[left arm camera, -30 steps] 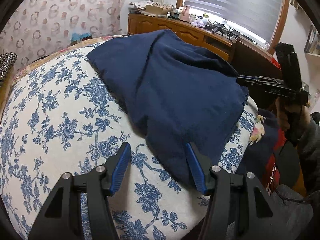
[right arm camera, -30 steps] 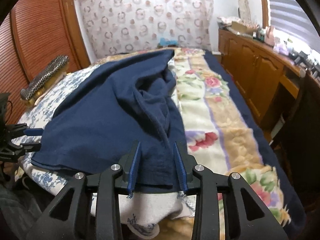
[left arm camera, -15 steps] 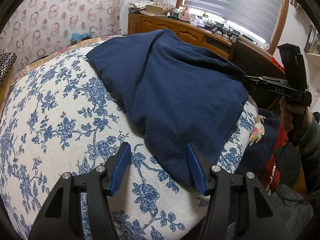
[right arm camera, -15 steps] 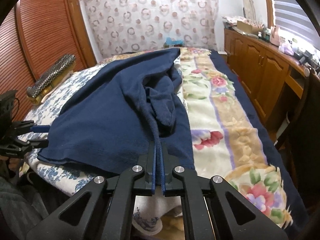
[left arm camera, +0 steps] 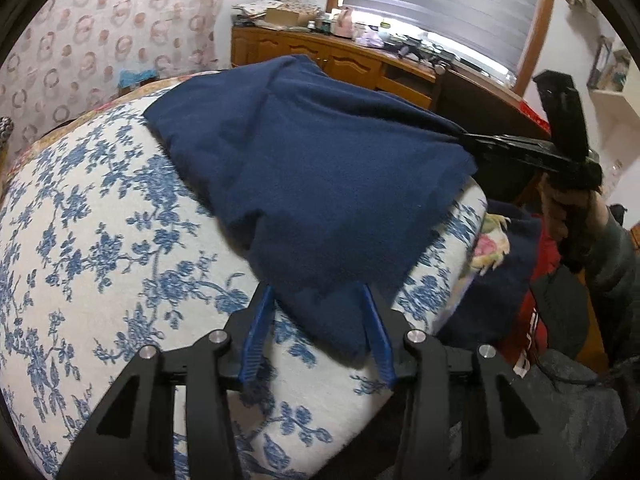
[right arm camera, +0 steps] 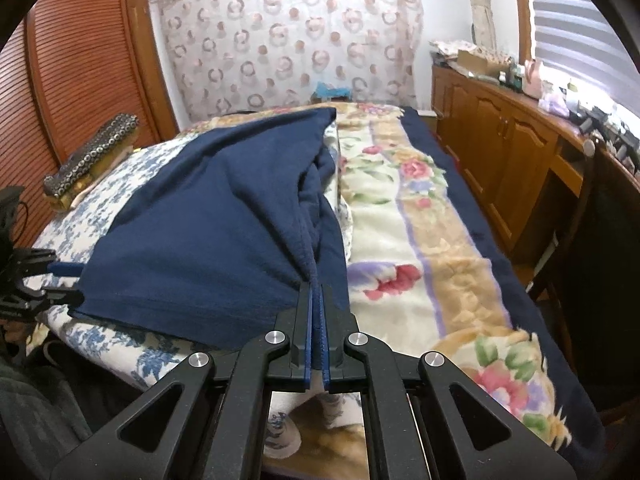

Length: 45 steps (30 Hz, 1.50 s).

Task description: Fold small clothes

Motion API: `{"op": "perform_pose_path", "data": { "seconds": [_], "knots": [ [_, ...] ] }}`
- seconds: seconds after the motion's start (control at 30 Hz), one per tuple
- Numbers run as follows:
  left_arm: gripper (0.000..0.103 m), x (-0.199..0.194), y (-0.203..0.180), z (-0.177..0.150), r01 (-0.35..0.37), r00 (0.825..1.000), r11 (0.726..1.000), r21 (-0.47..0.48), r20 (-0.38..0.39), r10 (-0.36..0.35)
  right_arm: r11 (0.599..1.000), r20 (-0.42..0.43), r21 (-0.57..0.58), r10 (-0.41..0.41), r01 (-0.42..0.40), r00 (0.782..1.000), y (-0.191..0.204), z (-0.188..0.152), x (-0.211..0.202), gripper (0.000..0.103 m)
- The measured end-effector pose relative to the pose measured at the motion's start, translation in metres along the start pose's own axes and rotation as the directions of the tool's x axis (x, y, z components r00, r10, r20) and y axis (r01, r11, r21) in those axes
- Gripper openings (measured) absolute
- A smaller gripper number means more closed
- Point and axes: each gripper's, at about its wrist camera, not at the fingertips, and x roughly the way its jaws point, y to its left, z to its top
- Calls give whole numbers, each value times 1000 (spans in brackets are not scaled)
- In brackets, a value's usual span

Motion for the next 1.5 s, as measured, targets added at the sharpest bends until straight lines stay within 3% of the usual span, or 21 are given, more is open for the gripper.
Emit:
{"op": "perform_pose_path", "data": {
  "seconds": [0.1,0.13,0.2,0.27,0.37,0.43,0.53,0.63,0.73,0.93,1.17,1.47,1.5],
  "knots": [
    [32,3,-3,-2,33,999,999,2,-17,-33,1000,8,7,-1,1,1000,1,2,1,0],
    [21,3,-3,-2,30,1000,1000,5,-9,-29,1000,13,7,0,0,1000,1,3,0,1],
    [8,2,-2,-2,53,999,999,-3,-4,-53,1000,20,2,-2,2,1000,2,4,-1,1],
    [5,-6,-7,2,53,998,998,16,30,-53,1000,31,-3,-6,6,999,4,6,-4,3],
    [5,-26,-7,13,92,990,996,0,103,-92,999,54,-24,-35,37,998,10,8,-11,17],
    [5,-39,-6,23,108,985,994,-9,140,-106,999,71,-31,-38,41,997,14,11,-17,34],
    [4,-51,-3,43,135,975,991,-16,178,-130,997,98,-74,1,6,995,32,15,-27,49],
    [3,-56,-4,65,117,973,993,12,201,-117,992,102,-117,59,-47,993,50,17,-30,59],
    [3,-57,-2,86,121,969,992,20,213,-122,979,81,-172,123,-108,989,74,16,-25,62],
    [3,-54,2,106,105,966,994,28,234,-108,957,23,-245,166,-156,986,100,8,-4,65],
    [3,-56,6,115,104,959,995,14,263,-104,960,-38,-261,99,-105,994,97,-3,21,66],
    [3,-61,18,117,120,950,993,-5,290,-113,966,-47,-260,-23,10,999,68,-2,39,66],
    [3,-62,20,118,122,949,993,-10,293,-113,967,-52,-256,-27,13,998,64,0,41,59]
  ]
}}
